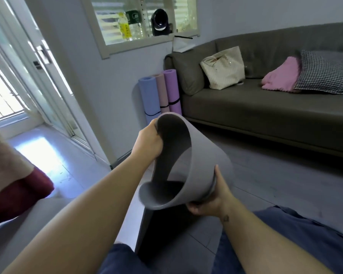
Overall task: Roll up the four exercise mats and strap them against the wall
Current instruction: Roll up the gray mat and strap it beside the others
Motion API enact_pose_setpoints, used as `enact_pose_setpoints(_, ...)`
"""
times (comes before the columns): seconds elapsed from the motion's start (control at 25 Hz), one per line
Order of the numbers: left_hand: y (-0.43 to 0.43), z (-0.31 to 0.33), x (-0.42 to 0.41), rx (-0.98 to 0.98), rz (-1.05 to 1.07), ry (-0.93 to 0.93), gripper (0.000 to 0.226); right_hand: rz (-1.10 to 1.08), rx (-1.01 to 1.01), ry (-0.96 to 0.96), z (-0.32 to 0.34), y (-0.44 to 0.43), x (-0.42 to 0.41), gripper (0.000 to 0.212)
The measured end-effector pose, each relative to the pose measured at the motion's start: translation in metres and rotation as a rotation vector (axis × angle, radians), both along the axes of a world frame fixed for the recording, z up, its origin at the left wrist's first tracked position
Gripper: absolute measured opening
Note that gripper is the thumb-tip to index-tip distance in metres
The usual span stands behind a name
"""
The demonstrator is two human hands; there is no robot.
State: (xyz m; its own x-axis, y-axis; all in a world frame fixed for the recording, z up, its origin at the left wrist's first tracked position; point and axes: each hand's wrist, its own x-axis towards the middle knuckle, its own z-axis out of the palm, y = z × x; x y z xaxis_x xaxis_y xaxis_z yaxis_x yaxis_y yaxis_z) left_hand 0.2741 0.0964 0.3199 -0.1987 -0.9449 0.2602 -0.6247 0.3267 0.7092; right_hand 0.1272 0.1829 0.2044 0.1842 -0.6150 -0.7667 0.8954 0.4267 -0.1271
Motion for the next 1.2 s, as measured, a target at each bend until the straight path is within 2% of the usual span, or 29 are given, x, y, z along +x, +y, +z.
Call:
enact_pose_setpoints(0.08, 0.005, 0.005, 0.01, -0.023, -0.007, -0.005, 0.036, -0.051, -0.007, 0.026, 0.014, -0.013, -0.002, 0.083)
enact_pose_setpoints(0.16, 0.01, 0.006, 0.024, -0.046, -0.045, -0.087, 0.034, -0.083, -0.052, 0.139, 0.036, -0.024, -0.01, 0.067)
enact_pose_setpoints(0.24, 0.012, 0.002, 0.043, -0.077, -0.126, -0.217, 0.026, -0.06, -0.12, 0.355, 0.068, -0.031, -0.026, 0.051)
enact_pose_setpoints(0.32, 0.015, -0.006, 0.065, 0.018, -0.31, -0.38, 0.019, -0.025, -0.174, 0.625, 0.105, -0.036, -0.051, 0.046)
enact_pose_setpoints(0.36, 0.016, -0.012, 0.073, 0.124, -0.435, -0.502, 0.032, 0.013, -0.196, 0.792, 0.118, -0.041, -0.064, 0.047)
enact_pose_setpoints(0.4, 0.016, -0.018, 0.078, 0.253, -0.544, -0.644, 0.054, 0.067, -0.219, 0.975, 0.131, -0.043, -0.075, 0.052)
enact_pose_setpoints(0.48, 0.021, -0.027, 0.079, 0.502, -0.617, -0.83, 0.098, 0.154, -0.288, 1.306, 0.143, -0.052, -0.088, 0.068)
enact_pose_setpoints(0.56, 0.022, -0.027, 0.075, 0.617, -0.585, -0.923, 0.113, 0.236, -0.378, 1.55, 0.153, -0.059, -0.089, 0.079)
enact_pose_setpoints(0.64, 0.022, -0.018, 0.07, 0.608, -0.542, -1.076, 0.115, 0.376, -0.468, 1.825, 0.162, -0.065, -0.088, 0.082)
enact_pose_setpoints(0.72, 0.02, 0.001, 0.062, 0.487, -0.467, -1.154, 0.111, 0.597, -0.65, 2.088, 0.176, -0.067, -0.087, 0.078)
enact_pose_setpoints(0.8, 0.015, 0.024, 0.051, 0.271, -0.395, -1.035, 0.1, 0.86, -0.782, 2.301, 0.187, -0.062, -0.082, 0.078)
enact_pose_setpoints(0.88, 0.01, 0.044, 0.039, 0.003, -0.281, -0.906, 0.096, 1.039, -0.748, 2.568, 0.192, -0.056, -0.073, 0.074)
enact_pose_setpoints(1.0, 0.008, 0.064, 0.021, -0.403, -0.082, -0.94, 0.096, 1.086, -0.685, 3.05, 0.197, -0.047, -0.066, 0.056)
enact_pose_setpoints(1.08, 0.004, 0.075, 0.012, -0.547, -0.027, -1.009, 0.095, 0.918, -0.639, 3.311, 0.203, -0.041, -0.079, 0.047)
enact_pose_setpoints(1.2, -0.006, 0.093, 0.005, -0.578, 0.004, -0.967, 0.095, 0.171, -0.81, 3.547, 0.219, -0.04, -0.112, 0.036)
